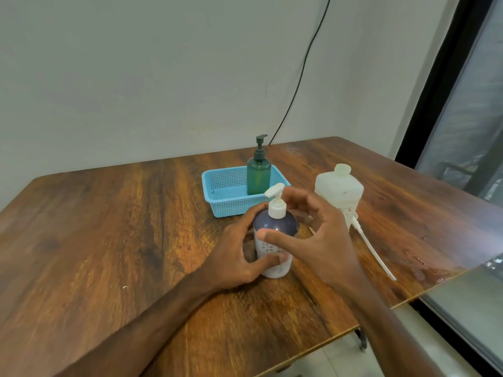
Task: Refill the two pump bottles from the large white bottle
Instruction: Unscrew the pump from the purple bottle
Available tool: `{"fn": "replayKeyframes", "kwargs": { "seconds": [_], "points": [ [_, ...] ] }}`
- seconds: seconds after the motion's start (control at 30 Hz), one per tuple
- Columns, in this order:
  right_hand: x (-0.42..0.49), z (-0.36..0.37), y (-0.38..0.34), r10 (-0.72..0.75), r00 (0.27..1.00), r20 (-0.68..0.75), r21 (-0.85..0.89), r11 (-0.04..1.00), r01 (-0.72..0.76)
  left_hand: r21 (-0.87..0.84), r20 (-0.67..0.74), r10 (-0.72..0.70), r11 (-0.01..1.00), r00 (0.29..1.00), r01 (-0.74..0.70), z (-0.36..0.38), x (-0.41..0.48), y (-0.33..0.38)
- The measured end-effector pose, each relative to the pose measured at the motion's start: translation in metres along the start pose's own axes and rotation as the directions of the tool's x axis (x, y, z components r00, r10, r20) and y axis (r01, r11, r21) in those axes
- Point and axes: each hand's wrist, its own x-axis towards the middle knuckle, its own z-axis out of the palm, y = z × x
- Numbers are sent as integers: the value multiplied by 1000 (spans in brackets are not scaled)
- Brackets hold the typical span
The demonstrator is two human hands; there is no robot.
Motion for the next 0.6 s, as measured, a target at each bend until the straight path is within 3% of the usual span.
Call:
{"fn": "replayKeyframes", "kwargs": {
  "seconds": [0.1, 0.23, 0.37, 0.5, 0.6],
  "points": [
    [-1, 18, -6, -6, 968, -251, -77, 997, -13, -3, 3, -15, 1000, 1000, 15, 0, -1, -1],
    [4, 28, -9, -8, 929, -370, -109, 993, -35, 17, 1, -17, 1000, 1000, 17, 1, -1, -1],
    [-3, 26, -6, -18, 949, -314, -126, 992, -23, 21, 9, 4, 1000, 1000, -4, 0, 0, -1],
    [-1, 17, -3, 93, 995, -19, 58, 994, -92, 25, 1, 19, 999, 1000, -19, 1, 0, -2],
    [2, 17, -5, 56, 981, -185, -10, 998, -59, 8, -1, 2, 1000, 1000, -2, 2, -1, -4]
  ]
}}
